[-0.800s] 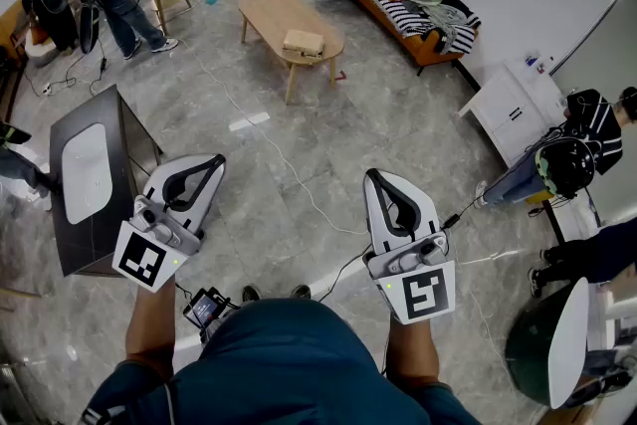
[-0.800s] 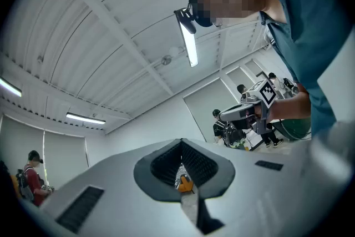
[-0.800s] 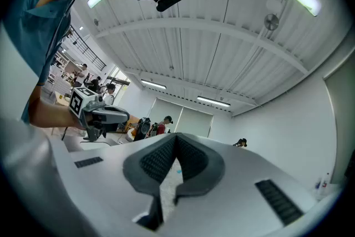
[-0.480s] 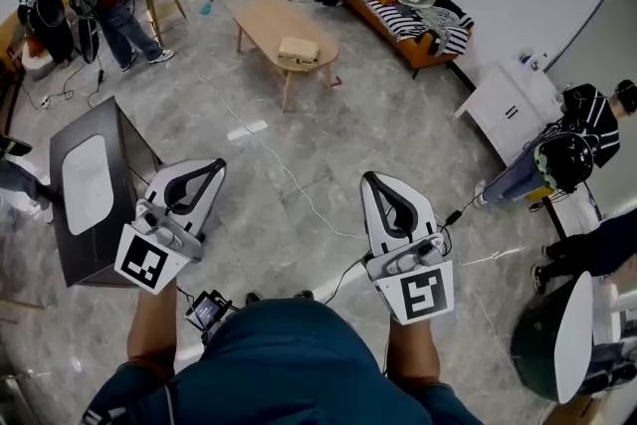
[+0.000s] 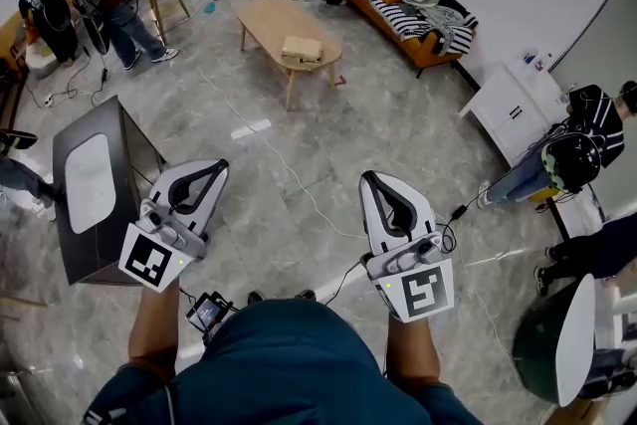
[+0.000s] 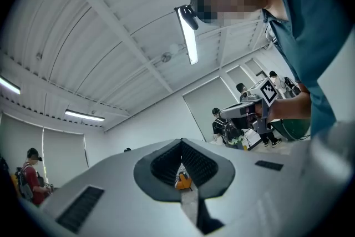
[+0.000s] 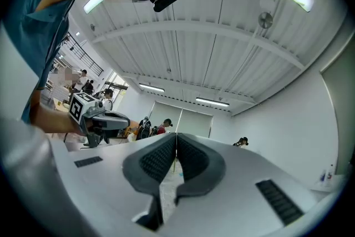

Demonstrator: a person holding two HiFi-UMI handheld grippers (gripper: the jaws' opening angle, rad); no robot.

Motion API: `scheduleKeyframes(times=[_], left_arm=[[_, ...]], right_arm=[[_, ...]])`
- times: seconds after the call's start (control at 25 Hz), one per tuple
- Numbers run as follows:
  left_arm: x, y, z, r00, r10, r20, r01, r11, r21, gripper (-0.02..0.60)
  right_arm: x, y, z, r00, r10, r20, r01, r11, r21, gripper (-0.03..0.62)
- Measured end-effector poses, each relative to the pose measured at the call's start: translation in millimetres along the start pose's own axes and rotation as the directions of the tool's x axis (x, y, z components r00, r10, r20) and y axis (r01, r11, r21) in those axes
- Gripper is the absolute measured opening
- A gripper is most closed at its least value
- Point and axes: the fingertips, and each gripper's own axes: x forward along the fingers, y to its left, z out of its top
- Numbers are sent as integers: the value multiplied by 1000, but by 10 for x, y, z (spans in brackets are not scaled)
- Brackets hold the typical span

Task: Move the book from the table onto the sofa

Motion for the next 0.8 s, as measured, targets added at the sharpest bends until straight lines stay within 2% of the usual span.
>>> scheduleKeyframes(times=[0.12, 0.24, 0.4, 0.52, 0.8], left_arm=[[86, -46, -83, 1000, 6, -9, -6, 1000, -10, 5], [203, -137, -169, 1000, 5, -20, -5, 1000, -8, 5], [421, -258, -249, 1000, 6, -20, -6, 1000, -1, 5], [563, -305, -355, 999, -7, -33, 6, 1000, -9, 5], [686, -54, -694, 998, -29, -59, 27, 999, -41, 5]], right_arm=[[-8, -54, -116, 1000, -2, -4, 2, 999, 38, 15], [-22, -158, -236, 1000, 1, 11, -1, 1000, 5, 15], [-10, -355, -469, 1000, -18, -26, 17, 1000, -9, 15], [74, -403, -595, 999, -16, -40, 17, 999, 30, 14], [438, -362, -844, 997, -11, -75, 15, 998, 55, 15]])
